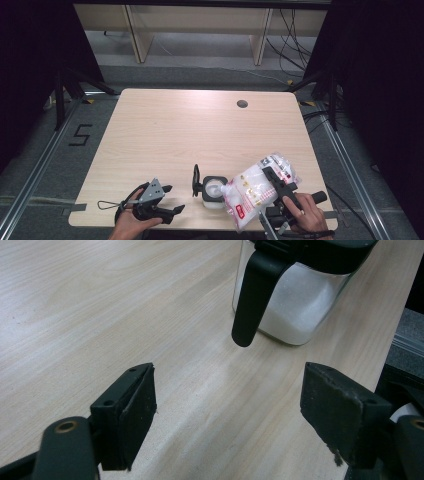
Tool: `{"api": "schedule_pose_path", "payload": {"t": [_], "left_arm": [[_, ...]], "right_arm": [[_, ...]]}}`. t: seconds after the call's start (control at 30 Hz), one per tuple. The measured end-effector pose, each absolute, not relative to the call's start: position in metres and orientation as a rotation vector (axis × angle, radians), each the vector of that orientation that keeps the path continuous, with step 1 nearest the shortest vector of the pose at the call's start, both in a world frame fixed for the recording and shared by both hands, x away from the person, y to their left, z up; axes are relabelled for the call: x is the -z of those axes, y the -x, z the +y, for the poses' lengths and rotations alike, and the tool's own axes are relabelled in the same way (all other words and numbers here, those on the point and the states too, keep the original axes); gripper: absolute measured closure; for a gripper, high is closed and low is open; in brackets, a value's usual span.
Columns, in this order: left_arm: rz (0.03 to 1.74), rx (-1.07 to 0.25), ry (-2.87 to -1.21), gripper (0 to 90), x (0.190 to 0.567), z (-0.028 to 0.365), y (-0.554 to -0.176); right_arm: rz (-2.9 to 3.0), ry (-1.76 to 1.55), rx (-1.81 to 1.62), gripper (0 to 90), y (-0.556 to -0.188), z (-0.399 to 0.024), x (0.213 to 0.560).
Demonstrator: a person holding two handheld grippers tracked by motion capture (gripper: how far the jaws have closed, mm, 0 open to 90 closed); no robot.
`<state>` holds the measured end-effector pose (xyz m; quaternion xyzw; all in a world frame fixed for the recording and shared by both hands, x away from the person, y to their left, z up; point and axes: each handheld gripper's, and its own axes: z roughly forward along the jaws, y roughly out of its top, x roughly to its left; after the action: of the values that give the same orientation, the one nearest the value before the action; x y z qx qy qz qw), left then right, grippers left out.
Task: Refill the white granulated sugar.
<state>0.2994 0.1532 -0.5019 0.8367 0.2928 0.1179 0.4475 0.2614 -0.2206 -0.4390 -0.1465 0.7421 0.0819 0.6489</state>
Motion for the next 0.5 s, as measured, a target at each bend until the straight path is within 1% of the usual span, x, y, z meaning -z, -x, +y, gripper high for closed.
{"api": "schedule_pose_path", "payload": {"t": [0.1, 0.13, 0.17, 0.2, 0.23, 0.37, 0.4, 0.5], "left_arm": [[0.741, -0.289, -2.058, 22.0, 0.5021, 0.1526, -0.2986], [0.713, -0.300, -2.067, 21.9, 0.5016, 0.1534, -0.3005], [0.709, -0.308, -2.070, 22.0, 0.5018, 0.1536, -0.3005], [0.740, -0.284, -2.064, 21.9, 0.5021, 0.1528, -0.2985], [0.737, -0.278, -2.066, 21.9, 0.5022, 0.1528, -0.2980], [0.708, -0.307, -2.073, 22.0, 0.5018, 0.1534, -0.3004], [0.741, -0.276, -2.062, 21.9, 0.5022, 0.1524, -0.2980], [0.730, -0.292, -2.058, 22.0, 0.5022, 0.1529, -0.2995]], "right_arm": [[1.665, 0.372, -0.171, 54.4, -0.2615, -0.2198, 0.4374], [1.674, 0.374, -0.168, 54.4, -0.2616, -0.2197, 0.4371], [1.692, 0.338, -0.195, 54.5, -0.2619, -0.2206, 0.4397], [1.690, 0.333, -0.192, 54.5, -0.2615, -0.2205, 0.4395], [1.693, 0.332, -0.189, 54.5, -0.2611, -0.2206, 0.4395], [1.666, 0.367, -0.182, 54.6, -0.2619, -0.2210, 0.4363], [1.668, 0.361, -0.182, 54.6, -0.2618, -0.2214, 0.4364], [1.685, 0.331, -0.201, 54.7, -0.2616, -0.2226, 0.4376]]}}
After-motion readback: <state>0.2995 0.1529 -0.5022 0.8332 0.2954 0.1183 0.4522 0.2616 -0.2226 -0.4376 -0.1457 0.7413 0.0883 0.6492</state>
